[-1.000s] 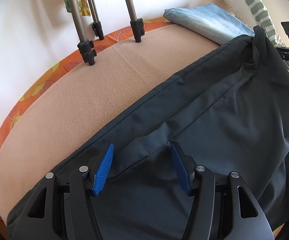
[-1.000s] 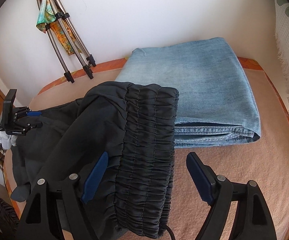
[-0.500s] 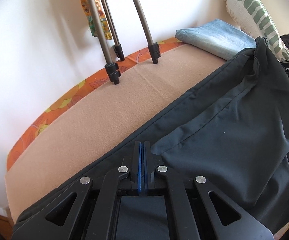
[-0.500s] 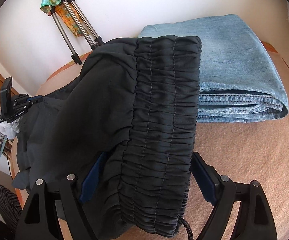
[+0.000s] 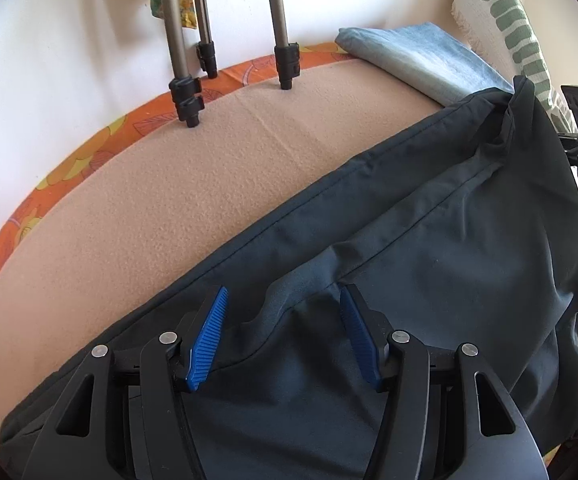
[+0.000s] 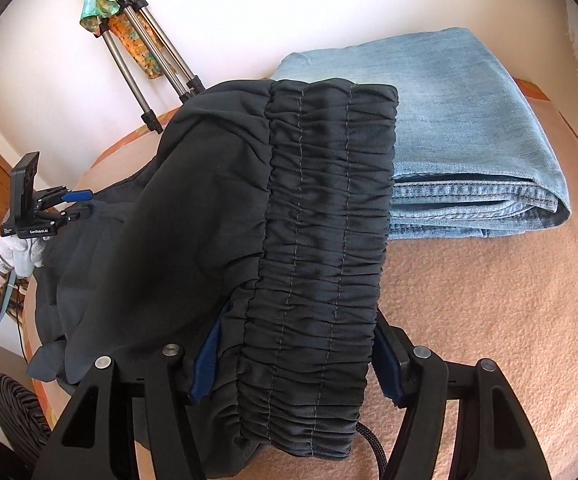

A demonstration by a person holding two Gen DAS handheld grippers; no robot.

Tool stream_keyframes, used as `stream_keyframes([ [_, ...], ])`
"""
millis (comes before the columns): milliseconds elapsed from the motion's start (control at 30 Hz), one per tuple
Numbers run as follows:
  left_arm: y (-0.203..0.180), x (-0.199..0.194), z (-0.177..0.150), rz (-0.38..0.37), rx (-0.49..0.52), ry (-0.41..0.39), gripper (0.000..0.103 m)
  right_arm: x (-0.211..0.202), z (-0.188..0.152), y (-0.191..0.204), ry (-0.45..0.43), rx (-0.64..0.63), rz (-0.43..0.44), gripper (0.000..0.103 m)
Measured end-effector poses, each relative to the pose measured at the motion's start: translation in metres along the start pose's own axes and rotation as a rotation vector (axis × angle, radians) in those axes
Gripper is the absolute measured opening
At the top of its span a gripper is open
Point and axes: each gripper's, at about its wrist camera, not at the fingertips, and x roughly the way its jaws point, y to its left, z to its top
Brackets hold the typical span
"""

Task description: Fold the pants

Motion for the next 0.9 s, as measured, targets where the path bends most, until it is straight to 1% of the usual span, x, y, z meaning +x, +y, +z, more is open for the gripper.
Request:
stream_keyframes([
  [33, -0.003, 0.004, -0.002, 0.007, 0.011, 0.008, 0.054, 0.002, 0.002, 0.002, 0.0, -0.002, 0.006, 0.075],
  [67, -0.005, 0.002, -0.004, 0.0, 0.014, -0.014, 0.04, 0.002, 0.002, 0.004, 0.001, -0.006, 0.008, 0.077],
  [100, -0.006, 0.001, -0.005, -0.003, 0.011, -0.026, 0.008, 0.003, 0.003, 0.005, 0.003, -0.012, 0.004, 0.078],
  [133, -0.009, -0.002, -0.005, 0.005, 0.013, -0.039, 0.001, 0.004, 0.003, 0.007, 0.004, -0.021, 0.0, 0.081],
  [233, -0.024, -0.016, -0.011, 0.075, 0.076, -0.098, 0.001, 0.008, 0.003, 0.013, 0.011, -0.04, -0.011, 0.088],
  [300, -0.028, -0.031, -0.011, 0.131, 0.103, -0.148, 0.001, 0.009, 0.003, 0.015, 0.014, -0.049, -0.025, 0.09],
  [367, -0.025, -0.046, -0.009, 0.181, 0.109, -0.194, 0.001, 0.009, 0.003, 0.015, 0.017, -0.048, -0.023, 0.091],
  [400, -0.021, -0.051, -0.007, 0.212, 0.106, -0.211, 0.001, 0.009, 0.003, 0.014, 0.019, -0.045, -0.018, 0.091],
  [533, 0.008, -0.056, 0.008, 0.287, 0.04, -0.213, 0.001, 0.006, 0.004, 0.006, 0.008, -0.006, 0.013, 0.089],
  [600, 0.021, -0.05, 0.01, 0.288, 0.007, -0.207, 0.001, 0.005, 0.002, 0.003, -0.003, 0.005, 0.025, 0.089],
  [667, 0.025, -0.04, 0.01, 0.285, 0.006, -0.179, 0.001, 0.006, 0.003, 0.006, -0.009, -0.005, 0.007, 0.086],
  [700, 0.027, -0.035, 0.009, 0.261, -0.004, -0.152, 0.004, 0.006, 0.002, 0.008, -0.01, -0.015, -0.013, 0.079],
  [733, 0.028, -0.032, 0.008, 0.259, -0.019, -0.139, 0.006, 0.006, 0.003, 0.01, -0.009, -0.027, -0.037, 0.067],
  [767, 0.028, -0.032, 0.007, 0.266, -0.024, -0.14, 0.006, 0.006, 0.003, 0.011, -0.003, -0.03, -0.042, 0.061],
  [800, 0.026, -0.034, 0.006, 0.275, -0.022, -0.142, 0.011, 0.005, 0.003, 0.011, -0.001, -0.023, -0.034, 0.055],
  [833, 0.025, -0.038, 0.004, 0.276, -0.02, -0.15, 0.024, 0.004, 0.002, 0.012, -0.002, -0.016, -0.035, 0.053],
  [867, 0.024, -0.044, 0.003, 0.271, -0.021, -0.164, 0.034, 0.002, 0.002, 0.013, -0.004, -0.01, -0.047, 0.052],
  [900, 0.021, -0.053, 0.0, 0.26, -0.027, -0.181, 0.034, 0.0, 0.002, 0.014, -0.006, -0.006, -0.058, 0.049],
])
